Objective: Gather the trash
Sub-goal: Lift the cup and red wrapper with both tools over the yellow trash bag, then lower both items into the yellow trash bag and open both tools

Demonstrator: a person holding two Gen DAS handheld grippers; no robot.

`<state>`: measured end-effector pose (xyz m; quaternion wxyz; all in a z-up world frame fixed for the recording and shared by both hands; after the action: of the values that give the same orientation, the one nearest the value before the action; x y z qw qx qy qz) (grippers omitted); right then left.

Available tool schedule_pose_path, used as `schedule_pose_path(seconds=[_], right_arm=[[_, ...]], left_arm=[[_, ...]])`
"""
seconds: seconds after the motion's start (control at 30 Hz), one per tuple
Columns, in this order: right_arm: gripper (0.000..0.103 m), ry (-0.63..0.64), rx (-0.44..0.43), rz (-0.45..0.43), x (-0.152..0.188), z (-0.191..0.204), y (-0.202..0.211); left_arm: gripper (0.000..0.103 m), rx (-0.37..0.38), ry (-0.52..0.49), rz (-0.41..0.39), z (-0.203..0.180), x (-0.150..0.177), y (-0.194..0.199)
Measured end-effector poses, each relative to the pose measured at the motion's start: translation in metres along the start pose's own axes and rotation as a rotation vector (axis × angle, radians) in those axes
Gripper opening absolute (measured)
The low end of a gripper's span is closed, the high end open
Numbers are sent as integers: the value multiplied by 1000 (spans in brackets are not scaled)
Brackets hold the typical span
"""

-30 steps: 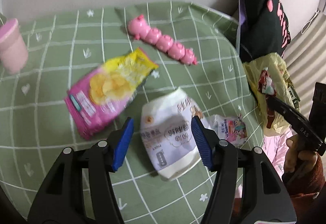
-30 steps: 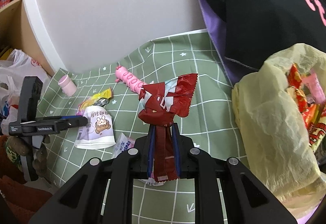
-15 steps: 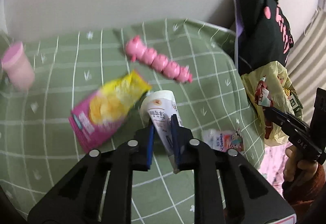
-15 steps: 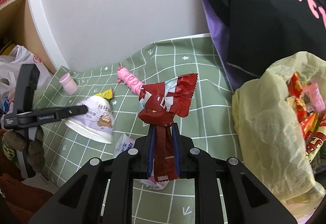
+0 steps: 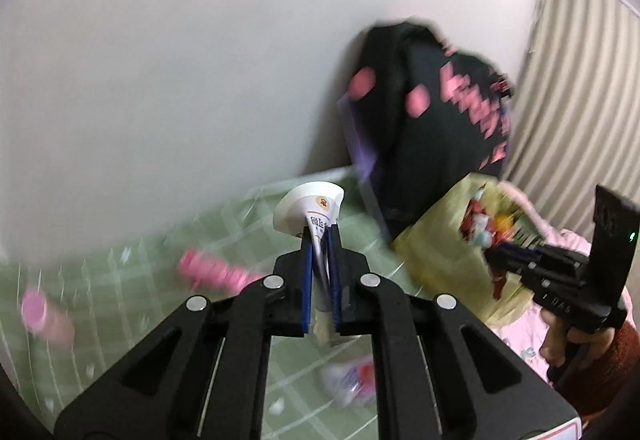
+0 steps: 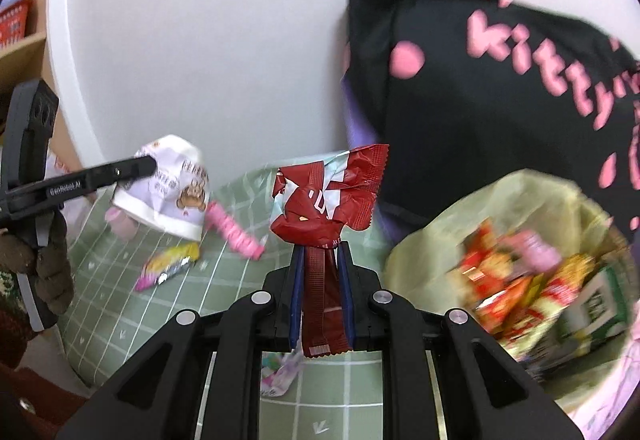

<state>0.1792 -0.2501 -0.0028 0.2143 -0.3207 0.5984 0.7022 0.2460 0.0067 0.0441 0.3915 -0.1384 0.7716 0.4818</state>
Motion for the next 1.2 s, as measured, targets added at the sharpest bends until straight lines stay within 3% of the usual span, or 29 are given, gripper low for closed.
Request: schedule_pose_path(seconds=[0.17, 0.33, 0.53, 0.67, 0.73, 0.93, 1.03, 1.2], right_arm=[[16, -26, 82, -92, -13, -20, 44], [16, -75, 211, -147, -13, -55, 85], [16, -213, 294, -153, 3, -113, 120], [16, -248, 307, -116, 18, -133, 121], [16, -265, 293, -85, 23, -142, 111], [16, -261, 266, 34, 35, -157, 73], [16, -237, 275, 78, 37, -163, 56], [16, -211, 265, 99, 36, -168, 42]], left_arm=[[7, 164, -74, -60, -46, -47, 0], [7, 305, -129, -31, -90, -65, -18], [7, 431, -175, 92, -138, -66, -66], [7, 501, -212, 182, -172, -61, -105], [7, 499, -230, 217, -186, -58, -120], [7, 364, -315, 372, -216, -35, -194], [7, 277, -366, 399, -225, -23, -213], [7, 270, -358, 409, -222, -19, -221]])
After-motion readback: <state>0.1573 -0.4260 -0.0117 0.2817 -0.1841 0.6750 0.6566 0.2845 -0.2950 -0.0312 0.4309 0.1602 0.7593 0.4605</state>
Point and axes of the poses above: each gripper's, at about its wrist camera, not at the fingertips, and y roughly against the way its jaws point, z to its left, x to its underside, the point moved 1 cm from there along -y, roughly the way its jaws point, and after that the axes turned 10 degrees about z, right-handed, at the moved point
